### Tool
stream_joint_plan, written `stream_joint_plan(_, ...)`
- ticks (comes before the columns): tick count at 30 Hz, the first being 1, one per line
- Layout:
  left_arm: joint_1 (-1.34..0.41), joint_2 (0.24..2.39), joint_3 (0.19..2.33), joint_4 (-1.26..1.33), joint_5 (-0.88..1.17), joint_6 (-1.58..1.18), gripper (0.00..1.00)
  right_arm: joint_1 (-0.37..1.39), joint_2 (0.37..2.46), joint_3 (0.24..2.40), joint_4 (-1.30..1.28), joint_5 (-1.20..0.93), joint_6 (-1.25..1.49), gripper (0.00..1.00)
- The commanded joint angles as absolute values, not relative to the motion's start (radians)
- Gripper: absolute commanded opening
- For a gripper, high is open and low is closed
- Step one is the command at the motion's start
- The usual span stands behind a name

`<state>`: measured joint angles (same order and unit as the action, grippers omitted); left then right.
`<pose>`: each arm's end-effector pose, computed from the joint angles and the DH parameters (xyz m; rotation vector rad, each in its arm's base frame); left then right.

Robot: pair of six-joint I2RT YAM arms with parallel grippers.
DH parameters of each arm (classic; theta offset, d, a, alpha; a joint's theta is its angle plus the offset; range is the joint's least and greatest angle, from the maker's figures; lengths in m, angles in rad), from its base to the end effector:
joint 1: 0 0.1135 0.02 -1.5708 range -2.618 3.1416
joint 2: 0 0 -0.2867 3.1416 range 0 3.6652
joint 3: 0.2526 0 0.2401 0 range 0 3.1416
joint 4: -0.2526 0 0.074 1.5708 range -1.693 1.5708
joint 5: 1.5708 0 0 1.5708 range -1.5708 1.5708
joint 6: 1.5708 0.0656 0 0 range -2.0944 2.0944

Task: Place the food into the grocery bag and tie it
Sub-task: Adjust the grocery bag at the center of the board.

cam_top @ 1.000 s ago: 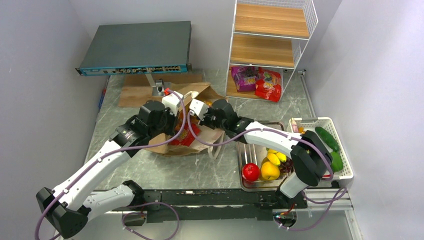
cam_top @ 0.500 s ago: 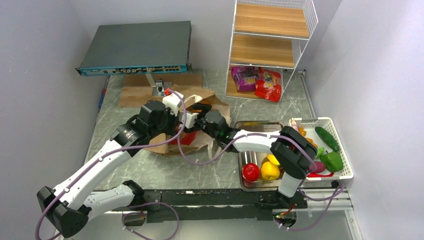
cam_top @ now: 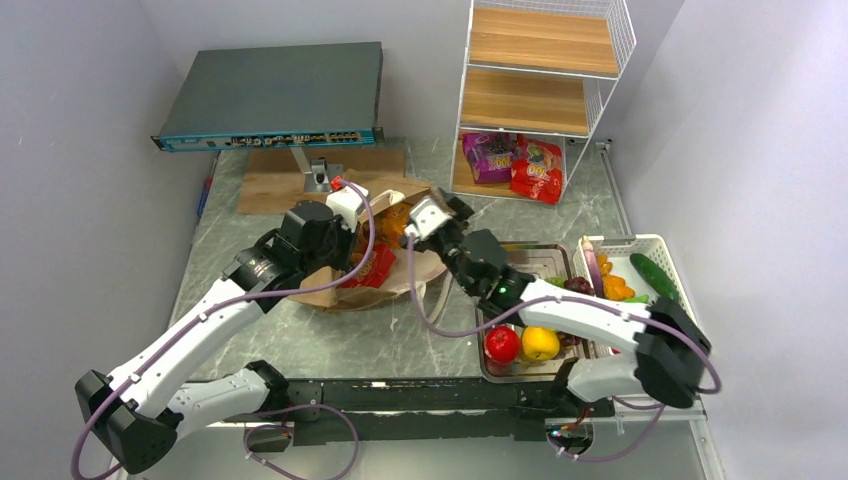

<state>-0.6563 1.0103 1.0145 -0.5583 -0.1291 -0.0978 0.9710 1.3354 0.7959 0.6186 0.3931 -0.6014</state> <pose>0.1779 -0.1264 0.3441 0.5143 2.0725 -0.3095 0.2000 0.2480 0.3350 -0.8132 1.2578 0.0046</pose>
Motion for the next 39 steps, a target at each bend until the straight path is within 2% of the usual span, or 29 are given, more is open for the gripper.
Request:
stream_joint_plan(1, -0.661, 1.002, 1.041, -0.517, -0.146, -0.101, 0.00, 0.955, 1.180, 0.763, 0.439, 0.547, -0.237, 0.84)
stream_joint_plan(10, -0.660, 1.004, 1.040, -0.518, -0.140, -0.103, 0.00, 0.914, 1.108, 0.795, -0.017, 0.455, 0.444, 0.87)
stream_joint_plan(17, -0.662, 1.005, 1.039, -0.518, -0.143, -0.103, 0.00, 0.801, 1.053, 0.714, -0.034, 0.216, 0.813, 0.86)
stream_joint_plan(24, -0.664, 1.005, 1.041, -0.519, -0.144, -0.101, 0.00, 0.600, 1.100, 0.608, 0.038, -0.086, 1.022, 0.83)
stream_joint_plan(34, -0.663, 1.003, 1.043, -0.520, -0.142, -0.101, 0.00, 0.578, 1.269, 0.543, 0.252, -0.258, 1.129, 0.77)
stream_joint_plan(37, -0.663, 1.005, 1.042, -0.520, -0.143, -0.101, 0.00, 0.578, 1.309, 0.549, 0.291, -0.260, 1.142, 0.70)
stream_joint_plan(39, -0.664, 1.003, 1.043, -0.521, -0.144, -0.101, 0.00, 0.580, 1.340, 0.560, 0.313, -0.263, 1.136, 0.60)
